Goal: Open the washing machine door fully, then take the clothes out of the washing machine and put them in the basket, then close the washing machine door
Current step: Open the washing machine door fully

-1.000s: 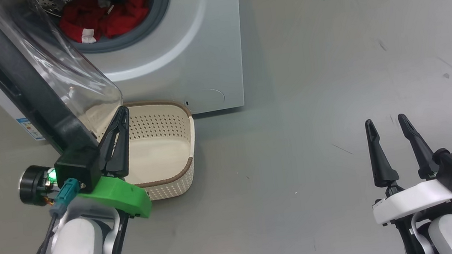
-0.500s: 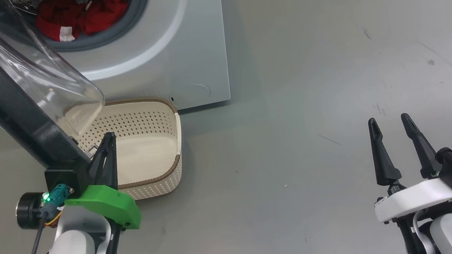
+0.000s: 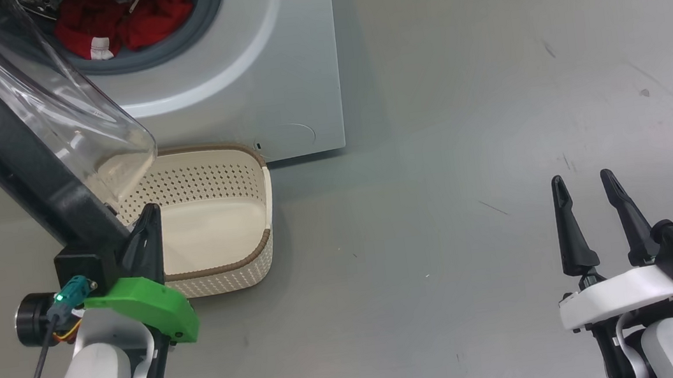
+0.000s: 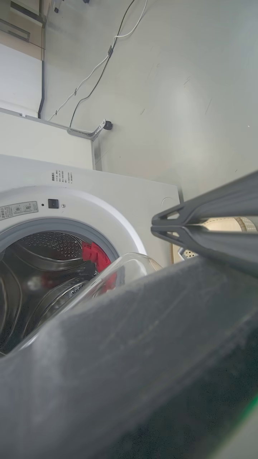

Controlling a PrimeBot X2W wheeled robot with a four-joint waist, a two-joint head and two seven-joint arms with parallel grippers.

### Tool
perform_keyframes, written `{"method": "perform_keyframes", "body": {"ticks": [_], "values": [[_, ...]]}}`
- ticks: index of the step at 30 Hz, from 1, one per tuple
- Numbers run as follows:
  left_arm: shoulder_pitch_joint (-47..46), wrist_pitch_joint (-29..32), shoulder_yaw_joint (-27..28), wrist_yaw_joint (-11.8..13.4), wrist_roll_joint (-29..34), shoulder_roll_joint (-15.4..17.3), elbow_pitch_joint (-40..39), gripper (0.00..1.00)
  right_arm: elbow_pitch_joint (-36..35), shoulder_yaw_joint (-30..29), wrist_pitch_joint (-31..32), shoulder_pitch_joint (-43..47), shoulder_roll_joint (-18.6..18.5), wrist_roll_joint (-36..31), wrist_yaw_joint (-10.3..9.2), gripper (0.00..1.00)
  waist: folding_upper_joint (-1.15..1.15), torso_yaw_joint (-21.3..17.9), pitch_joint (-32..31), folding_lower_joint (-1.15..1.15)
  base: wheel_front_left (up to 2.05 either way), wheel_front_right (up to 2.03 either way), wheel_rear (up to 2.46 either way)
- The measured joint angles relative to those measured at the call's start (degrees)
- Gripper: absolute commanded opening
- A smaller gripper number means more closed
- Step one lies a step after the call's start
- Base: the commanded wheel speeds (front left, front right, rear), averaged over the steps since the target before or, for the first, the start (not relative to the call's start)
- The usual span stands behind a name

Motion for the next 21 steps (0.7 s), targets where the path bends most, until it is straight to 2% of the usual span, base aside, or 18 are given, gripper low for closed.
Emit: {"method": "perform_keyframes", "body": {"ticks": [21], "values": [[-1.6, -2.7, -0.2, 0.0, -0.5, -0.7, 5.0, 0.00, 0.7, -1.8, 0.0, 1.1, 0.5, -1.0, 0.98, 1.00, 0.00, 4.9, -1.0, 0.00, 0.00, 0.00, 0.00]]}}
